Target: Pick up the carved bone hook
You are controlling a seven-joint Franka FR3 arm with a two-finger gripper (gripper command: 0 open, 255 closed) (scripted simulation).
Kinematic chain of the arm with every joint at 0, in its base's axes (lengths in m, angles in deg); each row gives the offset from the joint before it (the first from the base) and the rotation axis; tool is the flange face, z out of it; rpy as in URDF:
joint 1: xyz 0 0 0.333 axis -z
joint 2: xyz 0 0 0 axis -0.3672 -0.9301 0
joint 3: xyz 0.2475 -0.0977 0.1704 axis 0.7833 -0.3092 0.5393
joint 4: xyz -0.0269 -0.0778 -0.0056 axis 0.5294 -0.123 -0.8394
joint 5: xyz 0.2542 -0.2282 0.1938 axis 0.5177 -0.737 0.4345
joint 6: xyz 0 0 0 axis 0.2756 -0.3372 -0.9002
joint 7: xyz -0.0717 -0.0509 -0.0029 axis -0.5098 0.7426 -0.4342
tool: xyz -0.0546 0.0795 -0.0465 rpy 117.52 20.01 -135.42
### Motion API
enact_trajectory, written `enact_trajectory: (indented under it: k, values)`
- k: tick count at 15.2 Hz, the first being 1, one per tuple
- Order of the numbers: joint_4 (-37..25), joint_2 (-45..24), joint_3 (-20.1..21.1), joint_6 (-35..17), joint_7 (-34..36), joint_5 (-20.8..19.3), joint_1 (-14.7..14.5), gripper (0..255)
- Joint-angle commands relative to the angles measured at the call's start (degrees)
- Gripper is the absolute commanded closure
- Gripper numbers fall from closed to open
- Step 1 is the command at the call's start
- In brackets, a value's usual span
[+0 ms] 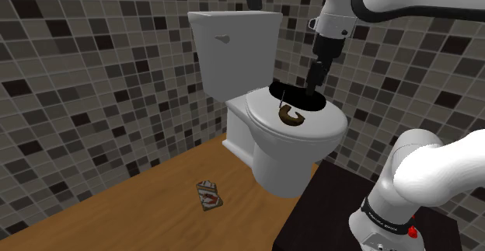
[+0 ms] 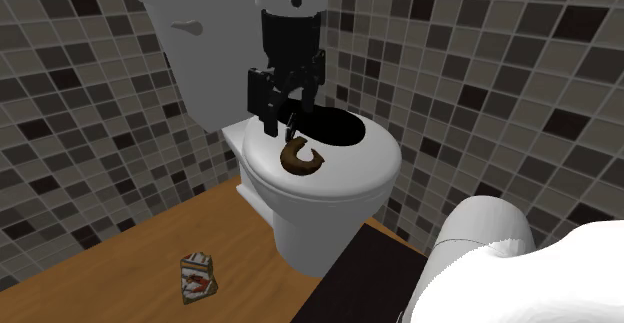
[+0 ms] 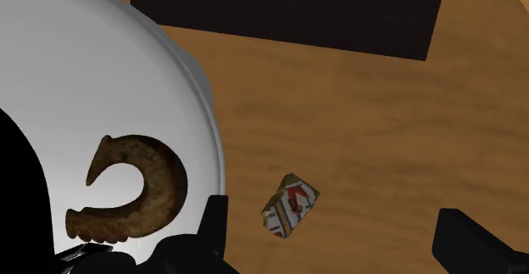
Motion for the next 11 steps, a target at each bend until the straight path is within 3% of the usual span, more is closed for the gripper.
enact_trajectory:
  k: [1, 11]
  values:
    - [0.0, 0.0, 0.0, 0.0, 0.0, 0.0, 0.0, 0]
    - [9.4, -8.8, -6.5, -19.4, -6.5, -4.8, 2.5, 0]
